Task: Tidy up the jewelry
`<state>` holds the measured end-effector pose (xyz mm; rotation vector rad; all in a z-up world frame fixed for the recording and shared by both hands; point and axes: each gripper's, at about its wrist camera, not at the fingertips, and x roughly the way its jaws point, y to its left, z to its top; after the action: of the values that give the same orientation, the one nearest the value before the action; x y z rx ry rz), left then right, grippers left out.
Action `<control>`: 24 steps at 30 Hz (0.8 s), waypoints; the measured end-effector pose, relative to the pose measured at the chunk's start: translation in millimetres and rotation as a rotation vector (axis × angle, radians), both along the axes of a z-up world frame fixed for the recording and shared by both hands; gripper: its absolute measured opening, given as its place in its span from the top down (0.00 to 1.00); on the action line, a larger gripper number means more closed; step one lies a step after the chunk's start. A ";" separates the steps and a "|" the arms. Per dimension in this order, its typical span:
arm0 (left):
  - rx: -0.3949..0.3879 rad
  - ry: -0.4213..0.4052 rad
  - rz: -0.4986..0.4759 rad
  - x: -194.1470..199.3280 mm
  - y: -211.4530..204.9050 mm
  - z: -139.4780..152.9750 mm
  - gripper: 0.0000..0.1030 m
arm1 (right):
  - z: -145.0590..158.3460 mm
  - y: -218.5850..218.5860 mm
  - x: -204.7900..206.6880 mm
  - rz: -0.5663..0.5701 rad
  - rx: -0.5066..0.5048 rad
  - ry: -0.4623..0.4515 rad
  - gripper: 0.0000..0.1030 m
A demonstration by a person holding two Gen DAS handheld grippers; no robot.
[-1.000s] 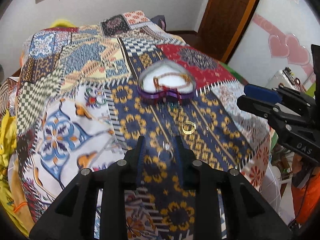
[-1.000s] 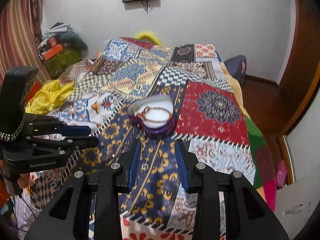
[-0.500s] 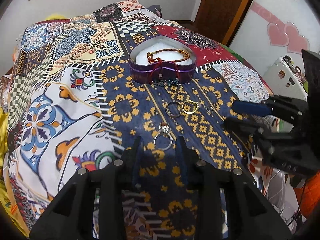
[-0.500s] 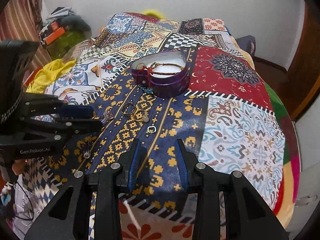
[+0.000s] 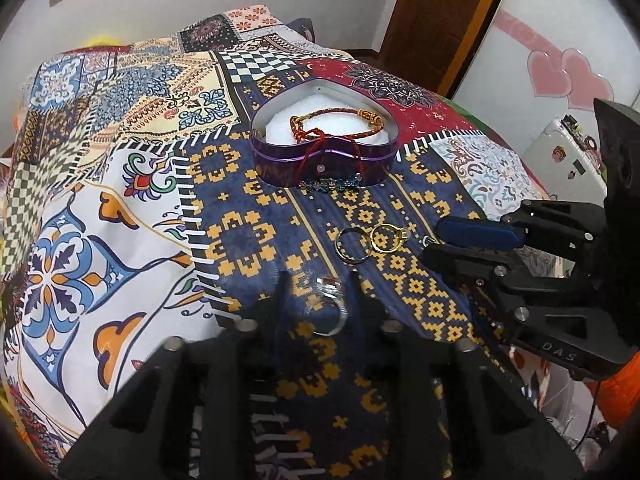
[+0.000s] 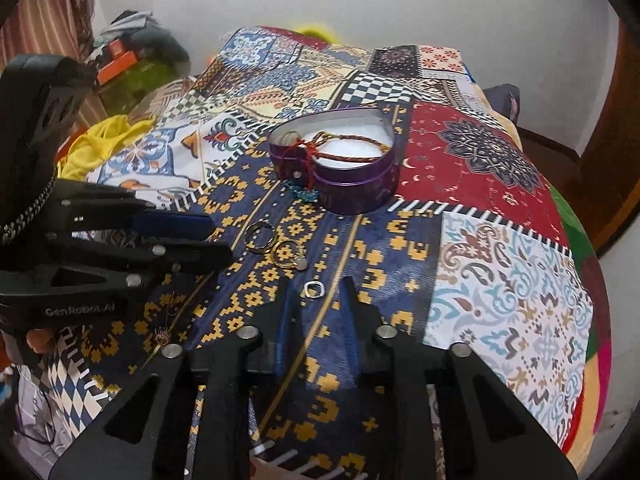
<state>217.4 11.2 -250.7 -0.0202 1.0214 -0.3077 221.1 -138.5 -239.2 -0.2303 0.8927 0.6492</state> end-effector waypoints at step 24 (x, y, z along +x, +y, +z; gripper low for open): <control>-0.042 -0.099 0.055 -13.0 13.8 44.0 0.91 | 35.2 -10.4 -0.3 -0.037 0.053 -0.072 0.92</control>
<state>204.4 25.0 -206.7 -0.0702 0.9142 -0.2771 220.8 -148.9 -203.9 -0.1878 0.8074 0.6255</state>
